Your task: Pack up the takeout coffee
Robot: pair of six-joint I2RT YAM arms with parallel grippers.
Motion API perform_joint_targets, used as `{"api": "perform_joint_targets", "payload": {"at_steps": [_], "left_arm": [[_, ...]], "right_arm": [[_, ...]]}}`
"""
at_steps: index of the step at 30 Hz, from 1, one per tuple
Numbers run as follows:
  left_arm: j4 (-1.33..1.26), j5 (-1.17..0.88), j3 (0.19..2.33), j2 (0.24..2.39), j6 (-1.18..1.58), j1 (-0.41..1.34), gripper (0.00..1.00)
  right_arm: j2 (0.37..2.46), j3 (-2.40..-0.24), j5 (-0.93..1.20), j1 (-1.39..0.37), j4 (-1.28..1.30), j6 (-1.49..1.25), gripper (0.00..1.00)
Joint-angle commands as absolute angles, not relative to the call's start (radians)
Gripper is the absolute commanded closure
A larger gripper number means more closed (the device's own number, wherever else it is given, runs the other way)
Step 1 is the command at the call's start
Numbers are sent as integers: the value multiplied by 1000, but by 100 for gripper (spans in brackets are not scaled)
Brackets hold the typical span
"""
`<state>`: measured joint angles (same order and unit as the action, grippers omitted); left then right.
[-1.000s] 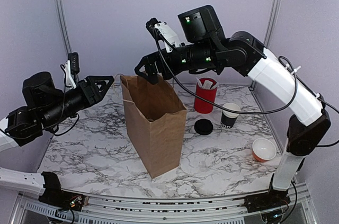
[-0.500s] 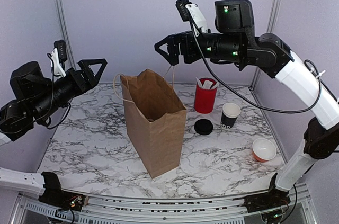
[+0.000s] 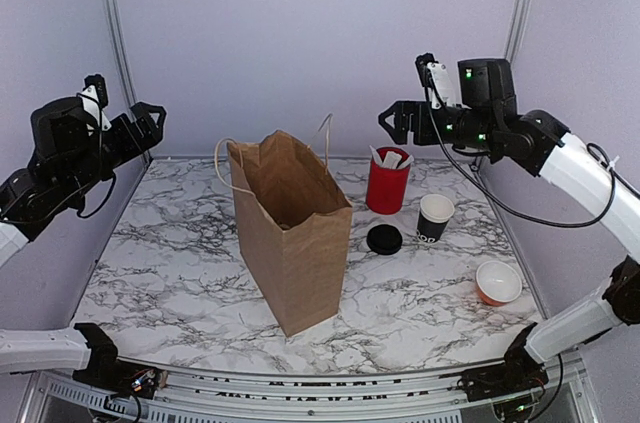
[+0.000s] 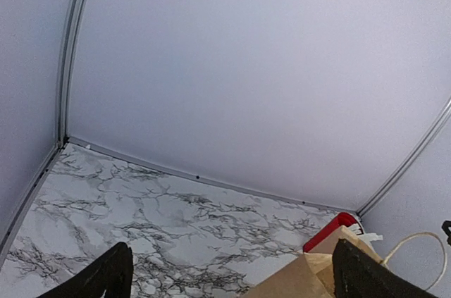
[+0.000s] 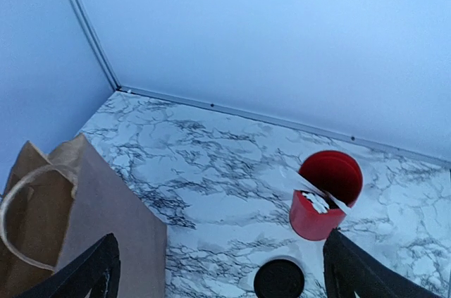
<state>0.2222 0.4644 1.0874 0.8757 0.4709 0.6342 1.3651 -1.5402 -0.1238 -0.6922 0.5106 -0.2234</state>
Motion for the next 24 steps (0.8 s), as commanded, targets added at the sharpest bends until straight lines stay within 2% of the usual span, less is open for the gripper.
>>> {"api": "perform_joint_targets", "payload": {"at_steps": [1,7,11,14,18,24], "left_arm": [[313,248,1074,926,485,467,1],[327,53,1013,983,471,236,1],[326,16,959,1001,436,158,1],[320,13,924,1005,401,130,1],[297,38,879,993,361,120,1],[275,67,835,966,326,117,1]], "right_arm": [[1306,-1416,-50,-562,432,-286,5],[1312,-1273,63,-400,354,-323,15],[1366,-1234,112,-330,302,-325,27],[1427,-1231,132,-294,277,-324,36],[1510,-1260,128,-286,247,-291,43],[1608,-1311,121,-287,234,-264,46]]}}
